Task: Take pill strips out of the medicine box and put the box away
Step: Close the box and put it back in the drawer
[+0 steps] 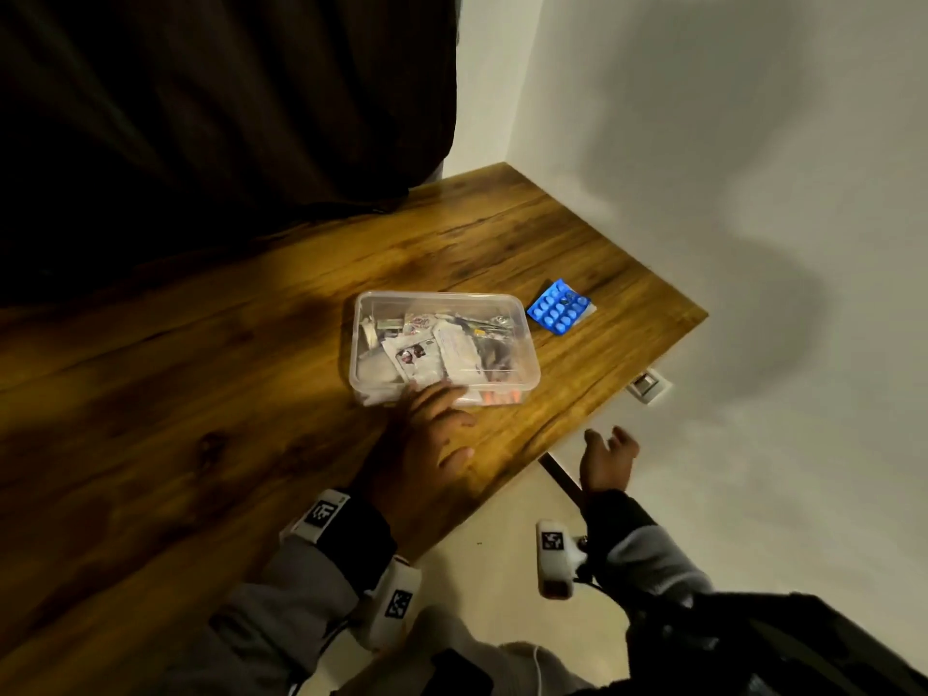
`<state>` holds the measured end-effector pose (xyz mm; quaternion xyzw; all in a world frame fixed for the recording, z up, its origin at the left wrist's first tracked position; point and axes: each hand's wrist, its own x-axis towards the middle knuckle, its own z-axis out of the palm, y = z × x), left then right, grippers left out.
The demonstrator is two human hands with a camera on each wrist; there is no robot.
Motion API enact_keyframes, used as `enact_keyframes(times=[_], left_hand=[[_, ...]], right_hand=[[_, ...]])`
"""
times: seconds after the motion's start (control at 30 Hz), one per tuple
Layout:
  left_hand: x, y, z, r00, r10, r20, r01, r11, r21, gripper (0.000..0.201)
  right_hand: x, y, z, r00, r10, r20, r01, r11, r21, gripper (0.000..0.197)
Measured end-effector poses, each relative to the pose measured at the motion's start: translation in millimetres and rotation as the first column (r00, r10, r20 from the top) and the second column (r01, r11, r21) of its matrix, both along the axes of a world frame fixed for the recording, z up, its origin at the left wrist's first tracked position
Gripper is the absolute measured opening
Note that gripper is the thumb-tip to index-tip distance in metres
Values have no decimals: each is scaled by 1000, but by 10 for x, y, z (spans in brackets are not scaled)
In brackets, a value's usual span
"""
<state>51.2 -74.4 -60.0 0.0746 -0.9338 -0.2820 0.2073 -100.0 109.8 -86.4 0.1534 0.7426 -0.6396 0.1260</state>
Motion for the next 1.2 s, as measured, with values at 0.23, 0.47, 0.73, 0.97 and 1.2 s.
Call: enact_keyframes(times=[0.23,0.47,0.73,0.97,1.2], left_hand=[[210,610,-99,976,-167,137,143,975,172,31],[684,941,-176,982,-70,177,-6,917,399,43],[875,1014,-98,971,24,238,-116,917,383,41],[774,963,107,984,98,148,-151,898,413,38],[689,354,517,892,432,134,-428,709,561,13]], right_hand=[[157,50,-503,726,428,538,-190,877,-440,90],[334,40,-765,728,456,513,-182,849,-496,121],[428,507,-768,713,504,487,-271,839,-471,104],[210,1156,-359,967,188,173,-158,973,-171,29],[6,749,563,877,262,-403,-292,956,-12,17]])
